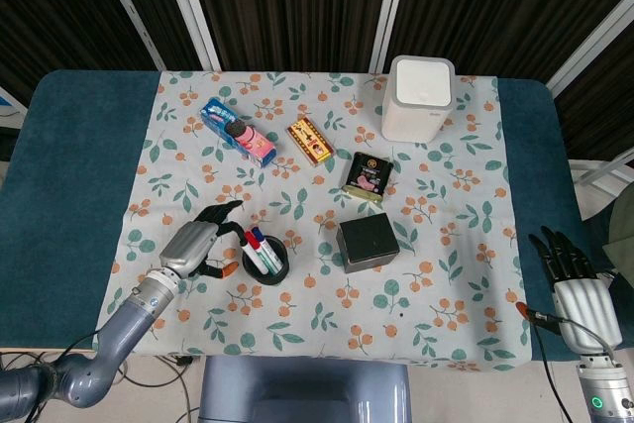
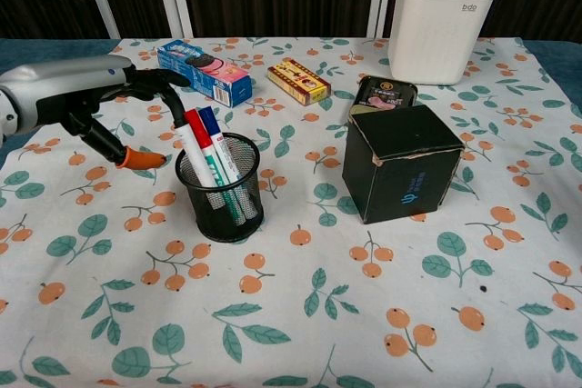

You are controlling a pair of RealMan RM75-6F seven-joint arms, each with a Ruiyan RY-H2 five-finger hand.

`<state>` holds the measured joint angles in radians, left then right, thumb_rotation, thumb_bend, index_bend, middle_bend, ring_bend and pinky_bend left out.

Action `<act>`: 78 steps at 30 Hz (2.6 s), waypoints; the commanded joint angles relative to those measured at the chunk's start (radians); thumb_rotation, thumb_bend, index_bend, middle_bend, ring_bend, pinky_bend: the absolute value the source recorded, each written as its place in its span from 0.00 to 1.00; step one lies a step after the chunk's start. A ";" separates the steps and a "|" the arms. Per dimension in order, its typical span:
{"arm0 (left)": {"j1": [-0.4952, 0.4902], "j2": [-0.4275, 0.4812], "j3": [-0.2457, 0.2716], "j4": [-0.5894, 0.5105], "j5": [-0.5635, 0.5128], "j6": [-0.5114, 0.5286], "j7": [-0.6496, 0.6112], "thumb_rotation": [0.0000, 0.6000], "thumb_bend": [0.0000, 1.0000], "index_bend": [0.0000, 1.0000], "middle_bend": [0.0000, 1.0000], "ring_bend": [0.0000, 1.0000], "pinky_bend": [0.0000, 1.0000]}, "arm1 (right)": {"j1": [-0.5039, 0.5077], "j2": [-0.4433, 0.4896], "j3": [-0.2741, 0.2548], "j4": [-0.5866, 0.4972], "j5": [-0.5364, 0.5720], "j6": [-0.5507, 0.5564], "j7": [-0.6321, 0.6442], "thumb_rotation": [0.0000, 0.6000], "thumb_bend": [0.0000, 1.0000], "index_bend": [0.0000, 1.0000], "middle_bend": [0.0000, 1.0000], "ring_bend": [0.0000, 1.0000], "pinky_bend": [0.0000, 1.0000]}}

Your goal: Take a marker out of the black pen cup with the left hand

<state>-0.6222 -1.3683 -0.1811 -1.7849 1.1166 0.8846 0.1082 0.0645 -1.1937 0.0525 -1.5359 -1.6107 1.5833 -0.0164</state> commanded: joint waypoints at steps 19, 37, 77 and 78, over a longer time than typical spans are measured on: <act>-0.037 -0.016 0.014 -0.011 -0.034 0.028 0.030 1.00 0.29 0.42 0.00 0.00 0.00 | 0.000 0.006 0.001 -0.012 0.013 -0.011 -0.005 1.00 0.13 0.08 0.00 0.00 0.17; -0.078 -0.028 0.009 -0.002 -0.117 0.051 0.110 1.00 0.29 0.44 0.00 0.00 0.00 | 0.000 0.009 0.001 -0.020 0.023 -0.022 -0.004 1.00 0.13 0.08 0.00 0.00 0.17; -0.117 -0.017 0.026 -0.029 -0.187 0.076 0.174 1.00 0.37 0.54 0.01 0.00 0.00 | -0.002 0.010 0.002 -0.025 0.028 -0.025 0.000 1.00 0.13 0.08 0.00 0.00 0.17; -0.116 -0.014 0.025 -0.034 -0.181 0.080 0.171 1.00 0.38 0.55 0.02 0.00 0.00 | -0.002 0.010 0.002 -0.025 0.029 -0.026 0.000 1.00 0.13 0.08 0.00 0.00 0.17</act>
<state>-0.7388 -1.3849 -0.1540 -1.8139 0.9306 0.9611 0.2828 0.0628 -1.1837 0.0546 -1.5608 -1.5816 1.5575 -0.0163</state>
